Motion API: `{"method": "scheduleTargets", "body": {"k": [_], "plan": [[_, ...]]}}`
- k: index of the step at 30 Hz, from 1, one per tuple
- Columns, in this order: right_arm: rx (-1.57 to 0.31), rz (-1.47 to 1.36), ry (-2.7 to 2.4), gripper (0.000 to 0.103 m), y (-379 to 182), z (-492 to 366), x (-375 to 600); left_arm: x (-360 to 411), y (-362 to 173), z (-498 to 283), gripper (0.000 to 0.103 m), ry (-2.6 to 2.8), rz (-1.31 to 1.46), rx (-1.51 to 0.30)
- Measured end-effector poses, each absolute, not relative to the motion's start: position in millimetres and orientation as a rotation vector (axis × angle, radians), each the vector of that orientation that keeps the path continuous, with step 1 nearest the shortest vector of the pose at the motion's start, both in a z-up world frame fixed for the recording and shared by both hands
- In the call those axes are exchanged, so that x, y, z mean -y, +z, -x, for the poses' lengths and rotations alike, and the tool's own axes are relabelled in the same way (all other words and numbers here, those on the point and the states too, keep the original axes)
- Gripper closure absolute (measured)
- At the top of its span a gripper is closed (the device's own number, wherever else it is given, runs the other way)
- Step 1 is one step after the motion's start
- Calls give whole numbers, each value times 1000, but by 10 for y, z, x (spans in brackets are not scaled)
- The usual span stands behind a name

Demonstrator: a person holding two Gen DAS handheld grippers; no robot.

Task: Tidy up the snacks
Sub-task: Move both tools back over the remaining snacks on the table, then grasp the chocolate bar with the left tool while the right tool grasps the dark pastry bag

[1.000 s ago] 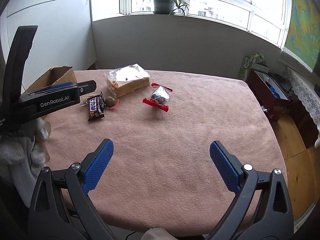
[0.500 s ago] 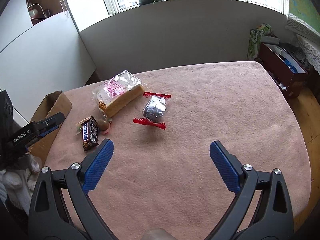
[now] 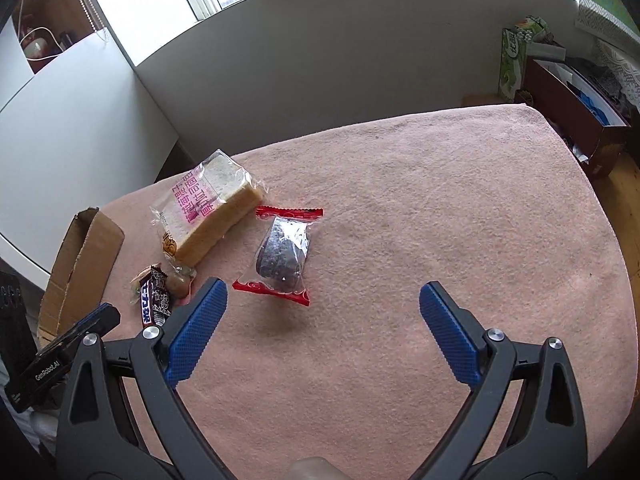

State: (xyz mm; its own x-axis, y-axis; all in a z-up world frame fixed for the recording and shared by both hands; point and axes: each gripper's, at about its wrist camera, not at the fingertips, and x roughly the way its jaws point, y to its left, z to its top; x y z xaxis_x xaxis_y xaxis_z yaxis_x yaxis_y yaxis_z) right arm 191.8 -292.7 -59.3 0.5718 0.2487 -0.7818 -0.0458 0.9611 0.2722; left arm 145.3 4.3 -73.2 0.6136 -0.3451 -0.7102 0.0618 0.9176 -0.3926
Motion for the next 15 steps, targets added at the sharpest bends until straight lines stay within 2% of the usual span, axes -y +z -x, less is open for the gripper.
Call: {"method": "scheduleTargets", "body": {"k": [15], "plan": [[-1024,-239,189,4,-832,-2338,2714,83,-816,-1504,41,-253,299,-907]]}}
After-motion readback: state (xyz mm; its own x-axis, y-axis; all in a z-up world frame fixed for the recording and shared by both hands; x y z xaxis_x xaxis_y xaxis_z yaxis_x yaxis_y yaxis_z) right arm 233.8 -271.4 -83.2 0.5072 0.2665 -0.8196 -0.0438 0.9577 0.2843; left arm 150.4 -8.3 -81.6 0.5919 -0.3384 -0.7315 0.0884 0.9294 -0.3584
